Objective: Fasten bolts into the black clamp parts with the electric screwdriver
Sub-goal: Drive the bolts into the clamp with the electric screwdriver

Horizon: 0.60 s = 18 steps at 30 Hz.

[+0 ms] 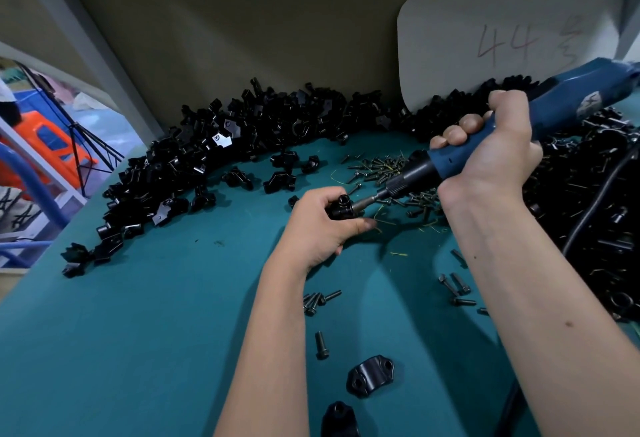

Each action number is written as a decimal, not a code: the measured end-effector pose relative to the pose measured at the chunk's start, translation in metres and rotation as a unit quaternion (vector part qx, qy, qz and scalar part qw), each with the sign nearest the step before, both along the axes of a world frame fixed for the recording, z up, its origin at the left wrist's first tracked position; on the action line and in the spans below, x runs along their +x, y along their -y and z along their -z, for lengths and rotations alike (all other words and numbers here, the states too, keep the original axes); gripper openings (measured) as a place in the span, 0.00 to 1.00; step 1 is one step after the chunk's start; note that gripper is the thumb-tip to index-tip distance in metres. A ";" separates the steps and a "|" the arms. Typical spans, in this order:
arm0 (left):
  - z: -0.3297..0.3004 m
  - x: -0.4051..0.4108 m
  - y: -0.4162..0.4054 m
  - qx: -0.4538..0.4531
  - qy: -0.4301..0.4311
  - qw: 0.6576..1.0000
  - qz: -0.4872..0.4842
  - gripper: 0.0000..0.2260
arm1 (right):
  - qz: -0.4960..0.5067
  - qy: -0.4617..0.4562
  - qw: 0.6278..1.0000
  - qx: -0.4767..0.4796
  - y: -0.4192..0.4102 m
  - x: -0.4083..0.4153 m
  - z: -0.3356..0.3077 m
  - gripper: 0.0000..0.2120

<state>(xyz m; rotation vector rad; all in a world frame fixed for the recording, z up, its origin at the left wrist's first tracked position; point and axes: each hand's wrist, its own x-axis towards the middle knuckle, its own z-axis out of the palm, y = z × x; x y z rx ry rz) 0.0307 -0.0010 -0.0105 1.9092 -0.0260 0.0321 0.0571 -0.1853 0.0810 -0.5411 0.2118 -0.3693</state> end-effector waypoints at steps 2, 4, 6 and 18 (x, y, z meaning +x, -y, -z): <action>0.000 0.001 0.000 -0.001 0.007 1.000 -0.006 0.20 | 0.000 0.001 1.000 0.006 -0.001 -0.001 0.000 0.13; 0.001 0.002 -0.001 -0.007 0.011 1.000 -0.007 0.20 | -0.001 0.001 1.000 0.012 -0.001 -0.001 0.000 0.14; 0.002 0.003 0.000 -0.015 0.009 1.000 -0.007 0.20 | -0.001 0.001 1.000 0.014 0.000 -0.001 0.000 0.14; 0.002 0.003 0.006 -0.065 0.002 0.998 -0.006 0.16 | -0.006 -0.014 0.999 0.028 0.001 -0.001 0.000 0.13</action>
